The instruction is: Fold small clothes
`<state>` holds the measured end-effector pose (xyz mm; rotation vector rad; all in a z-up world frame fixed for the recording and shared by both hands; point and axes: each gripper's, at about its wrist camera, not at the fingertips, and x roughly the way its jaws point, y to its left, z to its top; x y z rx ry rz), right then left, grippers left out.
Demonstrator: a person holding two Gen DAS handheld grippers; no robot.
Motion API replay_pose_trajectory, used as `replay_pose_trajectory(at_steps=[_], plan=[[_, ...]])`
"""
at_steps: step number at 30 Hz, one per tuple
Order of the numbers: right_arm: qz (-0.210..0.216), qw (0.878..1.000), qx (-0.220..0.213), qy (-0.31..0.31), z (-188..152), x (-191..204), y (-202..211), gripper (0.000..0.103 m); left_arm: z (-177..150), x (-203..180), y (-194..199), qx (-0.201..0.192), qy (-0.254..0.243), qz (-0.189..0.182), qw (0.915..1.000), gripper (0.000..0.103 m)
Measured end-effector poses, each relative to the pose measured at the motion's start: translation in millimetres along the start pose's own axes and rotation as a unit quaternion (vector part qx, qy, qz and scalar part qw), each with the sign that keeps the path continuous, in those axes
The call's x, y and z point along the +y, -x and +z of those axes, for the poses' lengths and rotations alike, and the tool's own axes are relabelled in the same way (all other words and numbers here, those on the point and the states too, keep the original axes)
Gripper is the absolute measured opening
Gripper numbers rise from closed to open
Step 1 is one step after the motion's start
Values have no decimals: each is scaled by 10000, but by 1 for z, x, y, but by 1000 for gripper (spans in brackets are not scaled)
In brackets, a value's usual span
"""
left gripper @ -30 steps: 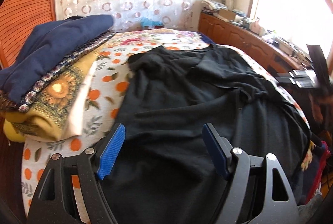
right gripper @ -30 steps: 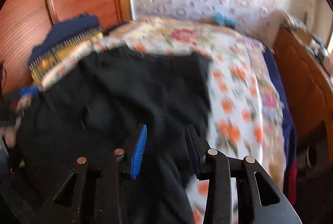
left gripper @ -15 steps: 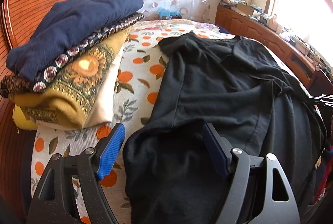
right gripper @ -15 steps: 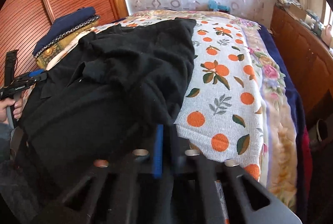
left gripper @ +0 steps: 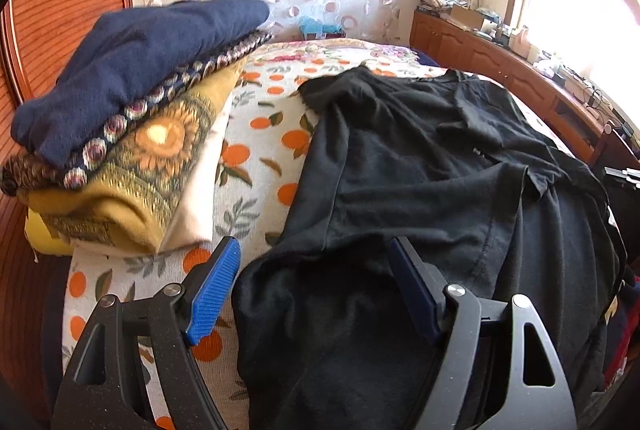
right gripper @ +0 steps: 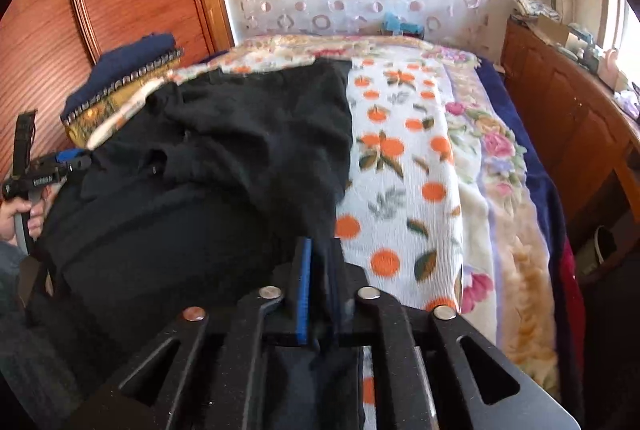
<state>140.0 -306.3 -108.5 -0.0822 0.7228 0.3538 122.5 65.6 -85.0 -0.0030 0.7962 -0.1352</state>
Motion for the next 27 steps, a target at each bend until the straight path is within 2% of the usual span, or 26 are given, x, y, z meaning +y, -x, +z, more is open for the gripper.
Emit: replay_pose_trajectory(at_steps=[1,3,5,8,17,21,24,25,27], plan=[[32,10000,-82,-21,1,0,3,21,2,-2,1,-23,-22,-6,10000,78],[57,9997,-230,-37,7,1,6,35,9,-6,3,-73,-92,-25,9999,78],[65,9995,-318,-7,14,3,5,44,18,-11,3,-115,-187,-41,9998,78],[56,9991,-405,98,30,9,-1,52,30,-16,-1,-139,-270,-62,9995,78],[71,9988,-291,377,69,14,-48,55,77,-14,-33,-66,-383,-50,9992,77],[105,9988,-159,446,82,8,-72,55,96,-12,-52,105,-383,-210,9990,69],[131,9989,-63,456,91,4,-86,56,105,-13,-65,244,-385,-239,9987,68],[142,9989,-24,440,95,2,-91,56,108,-14,-70,291,-394,-245,9985,63],[147,9990,47,425,102,-3,-101,56,114,-18,-82,433,-420,-237,9979,63]])
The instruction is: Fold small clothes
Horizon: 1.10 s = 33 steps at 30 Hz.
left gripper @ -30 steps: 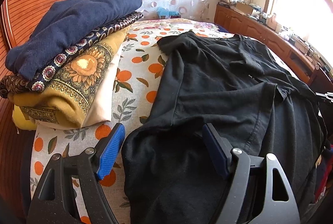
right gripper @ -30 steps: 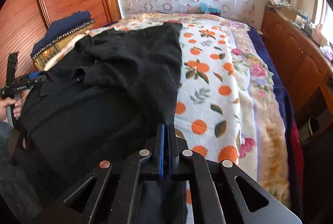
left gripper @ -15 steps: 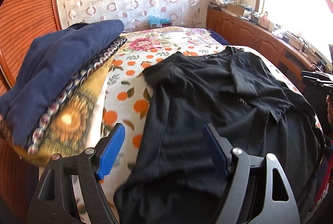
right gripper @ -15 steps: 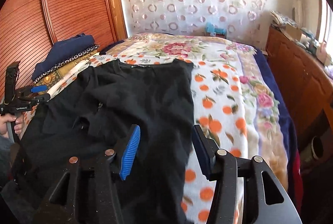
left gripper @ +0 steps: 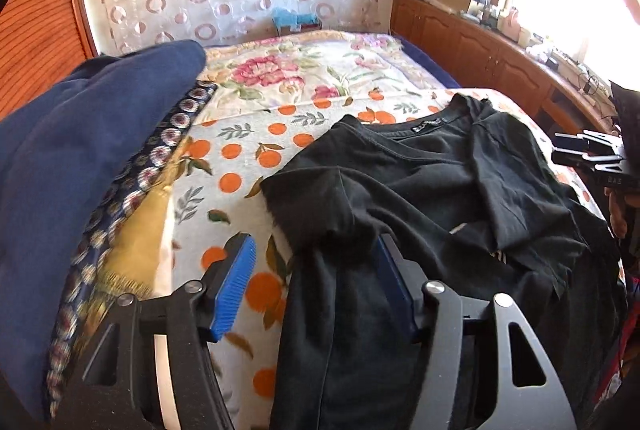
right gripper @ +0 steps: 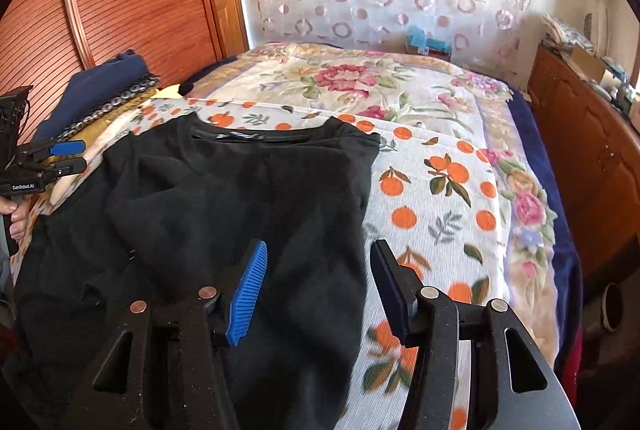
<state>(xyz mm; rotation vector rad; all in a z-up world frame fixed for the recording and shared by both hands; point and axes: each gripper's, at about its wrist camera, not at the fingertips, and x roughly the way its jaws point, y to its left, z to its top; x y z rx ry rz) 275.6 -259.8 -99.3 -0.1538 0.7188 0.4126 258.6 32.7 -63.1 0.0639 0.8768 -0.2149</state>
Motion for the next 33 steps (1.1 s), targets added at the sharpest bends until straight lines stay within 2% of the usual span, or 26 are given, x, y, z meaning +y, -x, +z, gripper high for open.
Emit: replay_pose_trajectory(at_steps=[11,19,21,23,24,26,28,33], plan=[[140,9995,221,-180,32,-19,-43,56,13,5,-37,472,38,-104,9988,58],[169,9988,396,-217,43,-18,-69,56,19,7,-51,639,83,-255,9976,58],[142,9988,428,-191,45,-16,-73,56,20,8,-53,650,81,-311,9974,53],[126,9989,422,-146,48,-14,-74,56,21,5,-53,643,-18,-481,9968,38],[128,9989,421,-138,50,-14,-74,56,21,5,-52,648,-63,-497,9966,36],[129,9989,429,-132,52,-15,-76,56,21,1,-49,645,-195,-515,9964,24],[127,9988,444,-129,52,-15,-76,56,24,-1,-47,614,-223,-525,9965,16],[191,9987,476,-26,53,-14,-77,56,36,7,-18,37,-81,-333,9994,13]])
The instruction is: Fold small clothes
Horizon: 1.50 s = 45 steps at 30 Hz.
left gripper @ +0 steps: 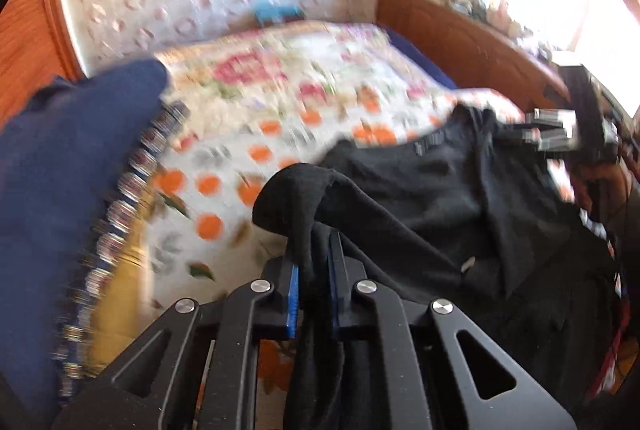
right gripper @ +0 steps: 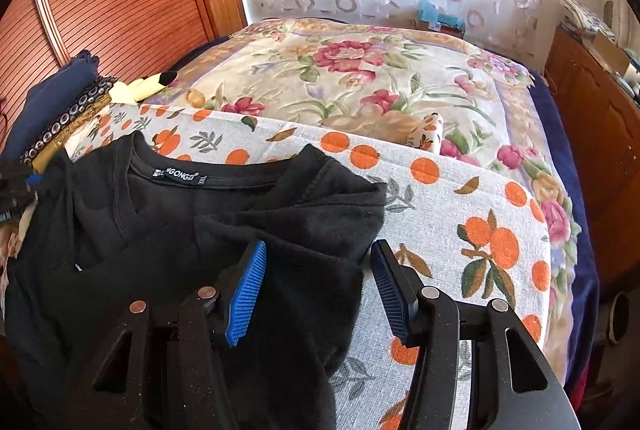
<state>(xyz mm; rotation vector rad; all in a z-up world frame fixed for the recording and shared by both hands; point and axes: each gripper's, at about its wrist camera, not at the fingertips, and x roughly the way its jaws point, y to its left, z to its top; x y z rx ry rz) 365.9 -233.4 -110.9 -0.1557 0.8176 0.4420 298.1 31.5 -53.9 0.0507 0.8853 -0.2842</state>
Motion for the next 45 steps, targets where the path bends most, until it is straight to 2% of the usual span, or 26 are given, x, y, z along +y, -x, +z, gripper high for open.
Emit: replay_pose_trajectory(at_steps=[2,4,5,6,8,13,19,24,28,33,41,45], plan=[[15,10000,6,47,0,-1,0,56,3,4,4,-33,69,-17,10000,12],[86,9999,-6,87,0,-2,0,45,1,6,1,10,28,72,10000,13],[103,9999,-3,105,0,-2,1,30,0,8,-2,47,85,57,9999,12],[127,9999,0,109,0,-2,2,6,-2,10,-5,65,125,49,9999,12],[314,9995,-66,75,-1,-4,6,6,-3,14,-6,36,205,46,9998,12],[333,9965,-769,-8,-1,-7,47,6,-2,8,11,-237,204,-66,9995,12],[299,9940,-1047,84,-10,4,85,6,-1,-10,55,-635,-18,-74,9980,12],[317,9898,-1387,75,-38,22,127,6,-16,-23,99,-960,-189,-142,9951,12],[304,9871,-1564,159,-78,43,161,6,-44,-33,130,-1095,-331,-210,9932,12],[339,9856,-1641,206,-134,61,202,6,-97,-45,160,-1151,-398,-341,9920,12],[426,9886,-1422,269,-228,105,264,6,-190,-60,204,-989,-9,-687,9927,12],[419,9909,-1184,474,-255,126,284,6,-212,-70,217,-819,36,-704,9941,12]])
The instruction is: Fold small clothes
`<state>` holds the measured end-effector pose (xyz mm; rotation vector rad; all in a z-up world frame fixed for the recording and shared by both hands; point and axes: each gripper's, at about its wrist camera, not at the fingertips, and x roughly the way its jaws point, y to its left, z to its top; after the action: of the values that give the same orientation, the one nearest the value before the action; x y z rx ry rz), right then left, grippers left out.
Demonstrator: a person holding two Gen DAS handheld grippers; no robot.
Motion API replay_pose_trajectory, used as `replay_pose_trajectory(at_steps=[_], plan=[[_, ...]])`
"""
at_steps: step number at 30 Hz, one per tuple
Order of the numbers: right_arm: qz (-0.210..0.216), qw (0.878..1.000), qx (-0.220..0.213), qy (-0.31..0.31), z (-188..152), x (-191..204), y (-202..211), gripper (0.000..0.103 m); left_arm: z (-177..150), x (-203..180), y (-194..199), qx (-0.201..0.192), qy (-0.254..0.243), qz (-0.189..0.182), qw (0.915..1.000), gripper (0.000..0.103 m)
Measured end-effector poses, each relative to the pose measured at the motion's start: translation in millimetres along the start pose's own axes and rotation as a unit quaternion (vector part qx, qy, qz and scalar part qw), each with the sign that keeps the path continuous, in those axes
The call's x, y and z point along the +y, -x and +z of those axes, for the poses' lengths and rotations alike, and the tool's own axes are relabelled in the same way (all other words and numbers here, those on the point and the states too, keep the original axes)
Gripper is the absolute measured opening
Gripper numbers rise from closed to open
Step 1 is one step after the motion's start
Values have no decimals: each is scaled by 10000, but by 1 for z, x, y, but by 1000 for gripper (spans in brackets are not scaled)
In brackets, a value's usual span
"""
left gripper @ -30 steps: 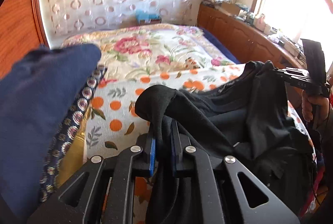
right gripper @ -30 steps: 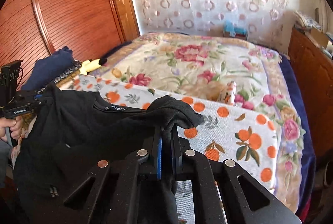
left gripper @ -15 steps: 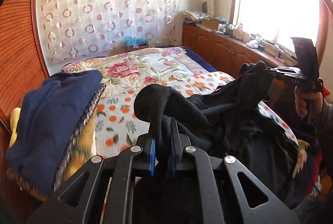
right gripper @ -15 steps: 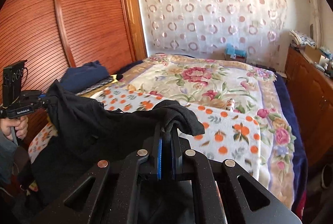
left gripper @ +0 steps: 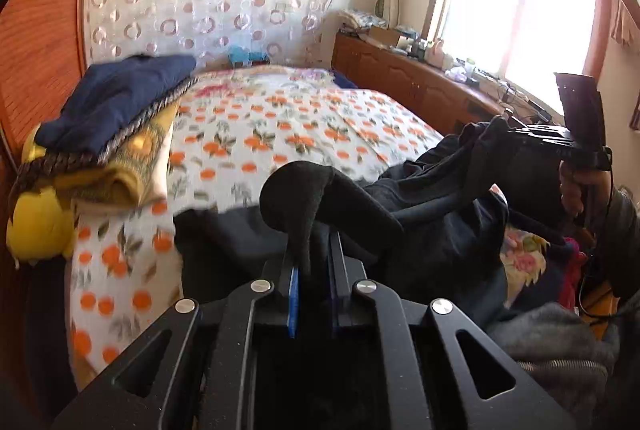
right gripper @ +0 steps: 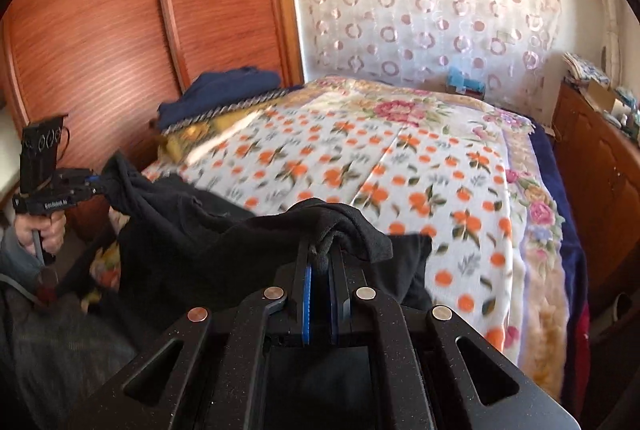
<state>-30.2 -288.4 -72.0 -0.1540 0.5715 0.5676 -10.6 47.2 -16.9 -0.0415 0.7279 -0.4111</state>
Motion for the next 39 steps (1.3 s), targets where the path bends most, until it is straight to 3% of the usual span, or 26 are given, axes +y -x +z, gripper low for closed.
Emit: replay_pose_trajectory(at_steps=[4,10,12,14,15,17,18,25,33,39], plan=[[148,9991,398,-26,-10,11,9,6,-20,-2,-1,203,88,-1,9998,12],[-15,9961,883,-71,-33,10,-8,6,-35,-7,-5,354,2,110,9993,17],[-69,9950,999,-67,-35,10,-13,6,-35,-11,1,311,-131,215,9992,25],[-84,9945,1042,-44,-33,16,-11,6,-32,-10,5,248,-167,260,9992,46],[-79,9943,1060,-42,-32,17,-8,6,-30,-8,8,201,-160,288,9993,51],[-106,9944,1054,-42,-32,20,-4,6,-27,-1,8,132,-114,436,9989,75],[-150,9947,1016,-53,-29,21,-6,6,-26,2,9,80,-93,484,9988,78],[-277,9945,998,134,-20,35,-10,13,-26,23,-7,125,126,756,9970,79],[-613,9955,706,159,-10,31,12,44,-23,44,-31,214,371,837,9956,79],[-798,9947,648,-29,-7,20,-6,45,-14,51,-35,138,412,919,9948,79]])
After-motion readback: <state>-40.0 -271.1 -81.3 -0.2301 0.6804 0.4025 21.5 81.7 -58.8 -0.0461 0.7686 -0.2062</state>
